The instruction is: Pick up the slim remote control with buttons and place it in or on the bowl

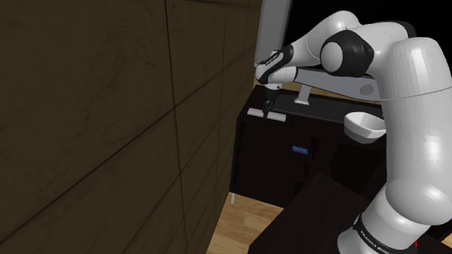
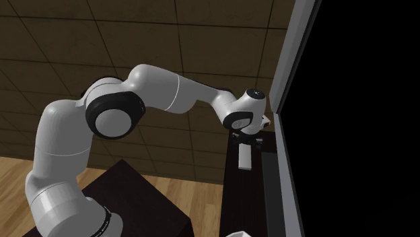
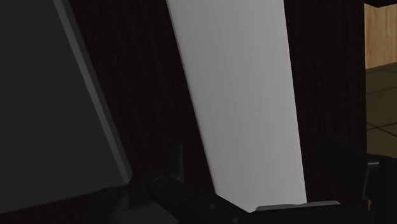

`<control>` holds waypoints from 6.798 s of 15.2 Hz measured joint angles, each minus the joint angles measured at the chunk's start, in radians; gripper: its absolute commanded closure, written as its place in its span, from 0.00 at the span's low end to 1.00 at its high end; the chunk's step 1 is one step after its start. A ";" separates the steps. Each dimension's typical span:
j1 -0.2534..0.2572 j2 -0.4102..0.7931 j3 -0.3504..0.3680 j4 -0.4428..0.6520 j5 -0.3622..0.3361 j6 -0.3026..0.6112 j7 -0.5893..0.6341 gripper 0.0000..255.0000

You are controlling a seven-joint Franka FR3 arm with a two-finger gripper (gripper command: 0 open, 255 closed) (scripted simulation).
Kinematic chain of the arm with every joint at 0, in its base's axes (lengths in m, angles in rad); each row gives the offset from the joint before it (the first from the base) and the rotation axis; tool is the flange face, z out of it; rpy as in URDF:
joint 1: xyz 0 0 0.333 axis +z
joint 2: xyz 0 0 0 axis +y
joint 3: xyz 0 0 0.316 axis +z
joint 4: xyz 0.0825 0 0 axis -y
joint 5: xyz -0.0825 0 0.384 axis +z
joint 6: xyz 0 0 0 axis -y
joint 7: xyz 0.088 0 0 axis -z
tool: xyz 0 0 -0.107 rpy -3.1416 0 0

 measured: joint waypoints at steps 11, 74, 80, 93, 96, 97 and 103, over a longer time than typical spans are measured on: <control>0.001 -0.001 0.000 0.000 0.000 0.001 0.000 1.00; -0.146 -0.642 -0.358 -0.386 -0.302 -0.184 -0.386 1.00; -0.212 -0.667 -0.439 -0.397 -0.323 -0.187 -0.523 1.00; -0.227 -0.575 -0.476 -0.493 -0.247 -0.027 -0.612 1.00; -0.228 -0.562 -0.478 -0.501 -0.233 -0.009 -0.622 1.00; -0.228 -0.561 -0.478 -0.502 -0.232 -0.008 -0.623 1.00; -0.228 -0.559 -0.478 -0.503 -0.231 -0.006 -0.624 0.00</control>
